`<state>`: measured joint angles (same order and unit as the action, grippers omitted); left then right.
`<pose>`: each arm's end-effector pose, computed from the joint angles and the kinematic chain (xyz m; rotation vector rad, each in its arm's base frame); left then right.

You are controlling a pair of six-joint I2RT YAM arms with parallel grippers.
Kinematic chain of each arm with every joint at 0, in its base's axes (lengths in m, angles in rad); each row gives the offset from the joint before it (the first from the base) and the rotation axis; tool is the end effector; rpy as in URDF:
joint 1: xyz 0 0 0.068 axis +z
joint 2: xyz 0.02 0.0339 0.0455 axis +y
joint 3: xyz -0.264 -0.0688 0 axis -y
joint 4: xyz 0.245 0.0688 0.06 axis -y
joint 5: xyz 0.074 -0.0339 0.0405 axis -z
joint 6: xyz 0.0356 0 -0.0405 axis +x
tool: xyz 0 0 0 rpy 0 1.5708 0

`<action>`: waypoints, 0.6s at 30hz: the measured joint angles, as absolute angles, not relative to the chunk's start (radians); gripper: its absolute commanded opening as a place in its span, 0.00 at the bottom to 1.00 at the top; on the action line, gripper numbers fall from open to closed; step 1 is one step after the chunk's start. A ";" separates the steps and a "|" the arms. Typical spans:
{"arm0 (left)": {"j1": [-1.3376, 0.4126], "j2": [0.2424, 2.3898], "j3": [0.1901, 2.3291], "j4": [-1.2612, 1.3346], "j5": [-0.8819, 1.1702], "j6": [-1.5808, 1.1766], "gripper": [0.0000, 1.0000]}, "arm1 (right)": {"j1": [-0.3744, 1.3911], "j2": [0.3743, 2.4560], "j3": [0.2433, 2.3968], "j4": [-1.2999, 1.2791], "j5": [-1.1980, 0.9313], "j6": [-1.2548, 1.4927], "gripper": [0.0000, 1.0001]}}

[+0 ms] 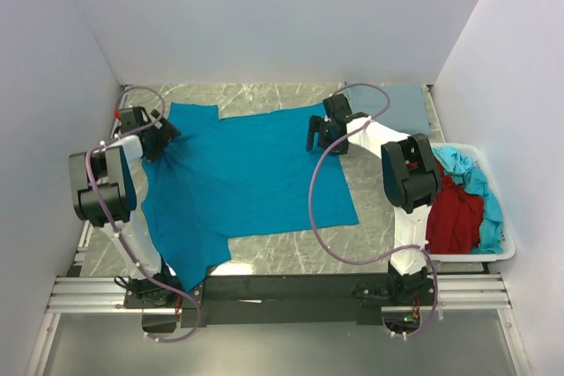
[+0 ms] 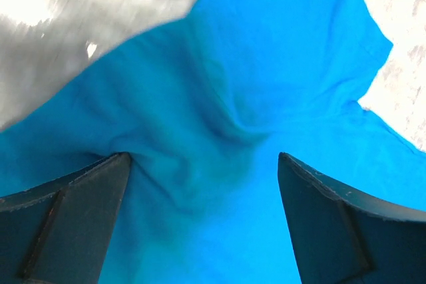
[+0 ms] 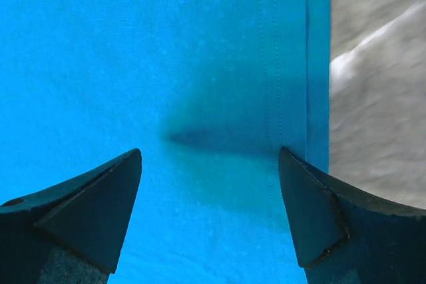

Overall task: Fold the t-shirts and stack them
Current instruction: Flatten the tshirt out

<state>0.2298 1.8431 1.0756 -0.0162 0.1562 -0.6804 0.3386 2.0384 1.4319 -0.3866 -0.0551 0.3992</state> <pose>0.3774 0.0826 0.1638 -0.9756 2.1695 -0.4019 0.4090 0.1461 0.1670 0.0575 2.6002 0.3455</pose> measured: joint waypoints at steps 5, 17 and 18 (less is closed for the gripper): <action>0.230 1.965 1.265 -0.104 0.188 -0.624 0.98 | 0.302 2.079 1.499 -0.420 -0.056 0.399 0.90; 0.231 1.996 1.364 -0.246 0.235 -0.589 0.99 | 0.290 2.081 1.572 -0.492 -0.091 0.346 0.91; 0.232 1.987 1.364 -0.255 0.241 -0.591 0.99 | 0.290 2.073 1.577 -0.492 -0.091 0.342 0.92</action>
